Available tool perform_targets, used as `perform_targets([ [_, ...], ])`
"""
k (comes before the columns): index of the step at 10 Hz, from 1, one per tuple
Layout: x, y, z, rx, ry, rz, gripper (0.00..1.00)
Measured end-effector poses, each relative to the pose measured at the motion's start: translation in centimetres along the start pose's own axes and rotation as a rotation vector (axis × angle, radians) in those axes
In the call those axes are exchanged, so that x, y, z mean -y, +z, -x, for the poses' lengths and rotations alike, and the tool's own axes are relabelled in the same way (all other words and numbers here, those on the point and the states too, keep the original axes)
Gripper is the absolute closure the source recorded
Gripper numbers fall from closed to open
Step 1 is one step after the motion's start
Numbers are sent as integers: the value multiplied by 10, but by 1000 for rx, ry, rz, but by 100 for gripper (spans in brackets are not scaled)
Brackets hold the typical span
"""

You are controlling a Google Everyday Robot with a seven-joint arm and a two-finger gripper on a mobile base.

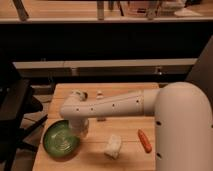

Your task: Push the ceramic bowl across the table

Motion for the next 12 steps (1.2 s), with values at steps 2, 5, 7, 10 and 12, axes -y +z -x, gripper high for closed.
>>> perform_targets([
  [2, 13, 0, -4, 4, -29, 3, 100],
  [5, 2, -1, -3, 7, -55, 4, 100],
  [7, 9, -1, -5, 11, -78, 8, 100],
  [10, 18, -2, -8, 17, -116, 11, 100],
  [12, 14, -3, -7, 20, -137, 13, 100],
])
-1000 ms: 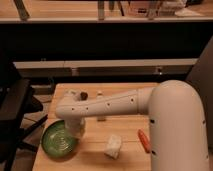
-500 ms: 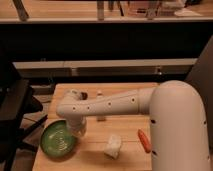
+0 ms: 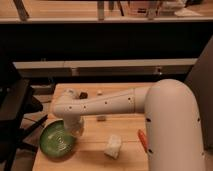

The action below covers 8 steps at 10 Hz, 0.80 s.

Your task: Push the ceramic bowl across the table

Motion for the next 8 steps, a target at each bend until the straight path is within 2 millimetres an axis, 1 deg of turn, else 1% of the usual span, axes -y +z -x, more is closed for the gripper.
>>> perform_targets([
  [1, 3, 0, -1, 1, -4, 0, 100],
  [4, 22, -1, -8, 7, -44, 3, 100],
  [6, 19, 0, -8, 8, -63, 6, 100],
  [8, 23, 1, -9, 9, -80, 5, 100],
])
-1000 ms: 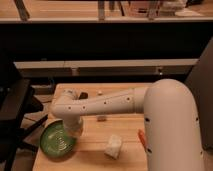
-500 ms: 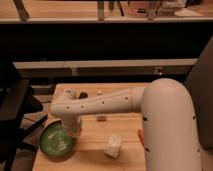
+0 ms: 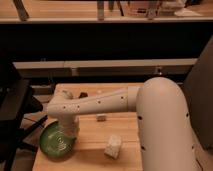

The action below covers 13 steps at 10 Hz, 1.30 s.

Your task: Push the ceramic bowl across the table

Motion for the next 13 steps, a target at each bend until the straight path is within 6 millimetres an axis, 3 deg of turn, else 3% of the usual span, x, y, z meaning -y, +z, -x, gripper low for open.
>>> perform_targets([
  [13, 17, 4, -9, 15, -109, -9, 100],
])
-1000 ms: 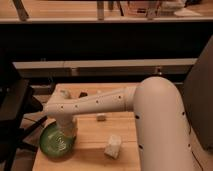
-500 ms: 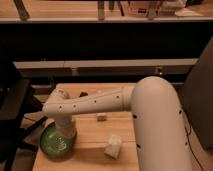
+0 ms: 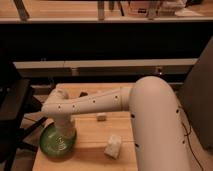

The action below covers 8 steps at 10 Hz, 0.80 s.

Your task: Push the ceramic bowl across the table

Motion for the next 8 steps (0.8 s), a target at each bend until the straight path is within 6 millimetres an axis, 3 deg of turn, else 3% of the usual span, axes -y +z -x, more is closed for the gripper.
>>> perform_targets([
  [8, 8, 4, -4, 18, -65, -6, 100],
])
